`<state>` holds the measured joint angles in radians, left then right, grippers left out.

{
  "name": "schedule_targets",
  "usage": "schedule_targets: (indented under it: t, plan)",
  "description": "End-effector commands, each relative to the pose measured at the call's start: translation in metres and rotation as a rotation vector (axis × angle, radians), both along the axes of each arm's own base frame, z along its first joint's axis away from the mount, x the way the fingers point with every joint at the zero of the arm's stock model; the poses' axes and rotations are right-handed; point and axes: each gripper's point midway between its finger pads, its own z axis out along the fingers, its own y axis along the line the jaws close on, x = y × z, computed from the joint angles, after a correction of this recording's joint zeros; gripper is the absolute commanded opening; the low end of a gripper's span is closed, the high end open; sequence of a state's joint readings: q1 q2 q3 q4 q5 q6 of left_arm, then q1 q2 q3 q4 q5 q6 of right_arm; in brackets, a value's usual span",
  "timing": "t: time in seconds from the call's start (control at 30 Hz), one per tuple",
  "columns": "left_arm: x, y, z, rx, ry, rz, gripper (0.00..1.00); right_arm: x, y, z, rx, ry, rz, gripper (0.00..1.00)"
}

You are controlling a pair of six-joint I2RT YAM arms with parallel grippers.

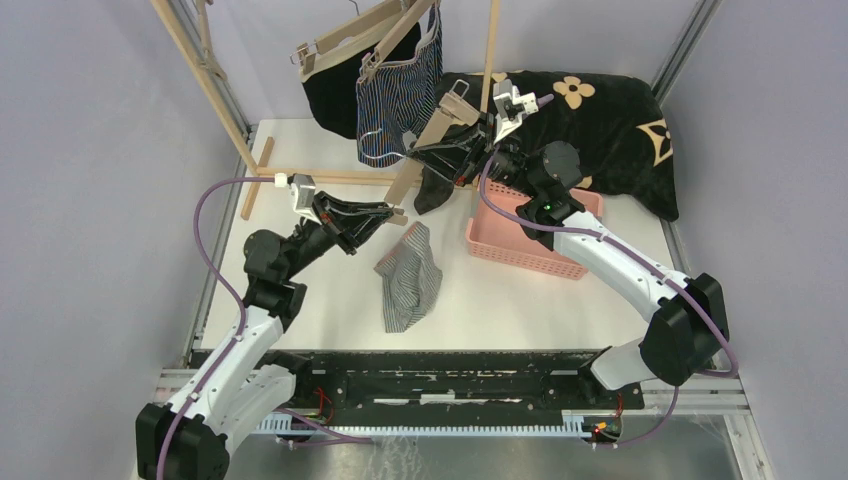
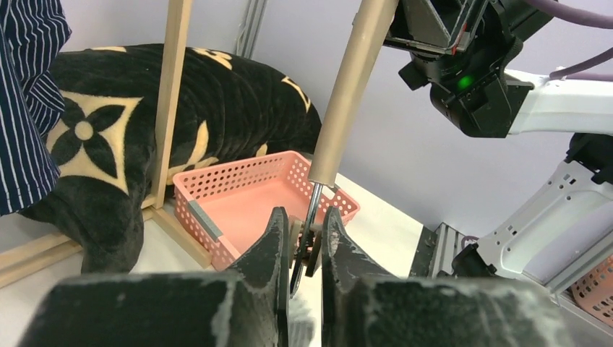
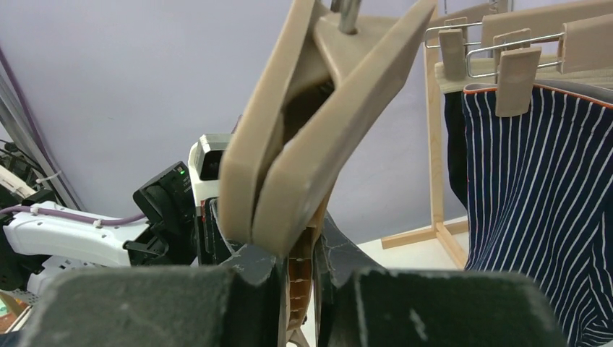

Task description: Remove the underwear clipped to the hanger

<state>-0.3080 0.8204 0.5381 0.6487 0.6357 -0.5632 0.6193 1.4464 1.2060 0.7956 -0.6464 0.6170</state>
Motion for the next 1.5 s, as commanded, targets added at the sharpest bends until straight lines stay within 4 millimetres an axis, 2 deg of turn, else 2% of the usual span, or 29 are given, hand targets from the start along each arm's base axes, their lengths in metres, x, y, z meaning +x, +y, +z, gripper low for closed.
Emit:
schedule_targets:
  t: [0.0,0.03,0.1,0.13,0.17,0.23,0.4,0.5,0.63,0.87,0.93,1.2,1.3,1.43,1.47]
  plan:
    - [-0.003,-0.004,0.02,0.022,-0.072,-0.025,0.03,-0.005,-0.002,0.032,0.062,-0.084,-0.014,0.01]
    - [-0.003,-0.004,0.023,0.026,-0.075,-0.024,0.11,-0.005,-0.001,0.031,0.058,-0.083,-0.012,0.01]
    - [-0.002,-0.002,0.029,0.03,-0.078,-0.004,0.49,-0.005,-0.001,0.031,0.056,-0.081,-0.012,0.01]
    - [-0.001,0.001,0.033,0.025,-0.089,0.013,0.62,-0.006,-0.001,0.031,0.054,-0.082,-0.008,0.01]
    - [-0.002,0.003,0.038,0.021,-0.108,0.029,0.68,-0.006,-0.001,0.031,0.054,-0.082,-0.007,0.01]
    - [-0.005,0.007,0.049,0.01,-0.15,0.052,0.73,-0.009,-0.001,0.032,0.055,-0.083,0.001,0.01]
    - [-0.008,0.005,0.062,0.012,-0.198,0.037,0.75,-0.014,-0.002,0.037,0.068,-0.081,0.026,0.01]
    - [-0.007,0.0,0.061,0.013,-0.2,0.004,0.72,-0.017,-0.002,0.041,0.086,-0.078,0.051,0.01]
    - [-0.008,-0.007,0.057,0.017,-0.185,-0.056,0.59,-0.018,-0.001,0.043,0.091,-0.076,0.065,0.01]
    - [-0.007,-0.013,0.053,0.048,-0.17,-0.102,0.54,-0.022,-0.001,0.045,0.091,-0.081,0.081,0.01]
    - [-0.008,-0.014,0.054,0.052,-0.174,-0.105,0.5,-0.023,-0.001,0.044,0.088,-0.08,0.088,0.01]
    - [-0.012,-0.013,0.057,0.061,-0.177,-0.111,0.45,-0.026,0.0,0.04,0.071,-0.083,0.102,0.01]
    - [-0.013,-0.014,0.057,0.074,-0.173,-0.121,0.31,-0.026,0.0,0.039,0.064,-0.082,0.098,0.01]
    - [-0.007,-0.015,0.051,0.096,-0.121,-0.116,0.04,-0.025,0.0,0.039,0.056,-0.087,0.09,0.01]
    - [-0.004,-0.014,0.05,0.106,-0.105,-0.102,0.03,-0.025,-0.001,0.038,0.053,-0.09,0.086,0.01]
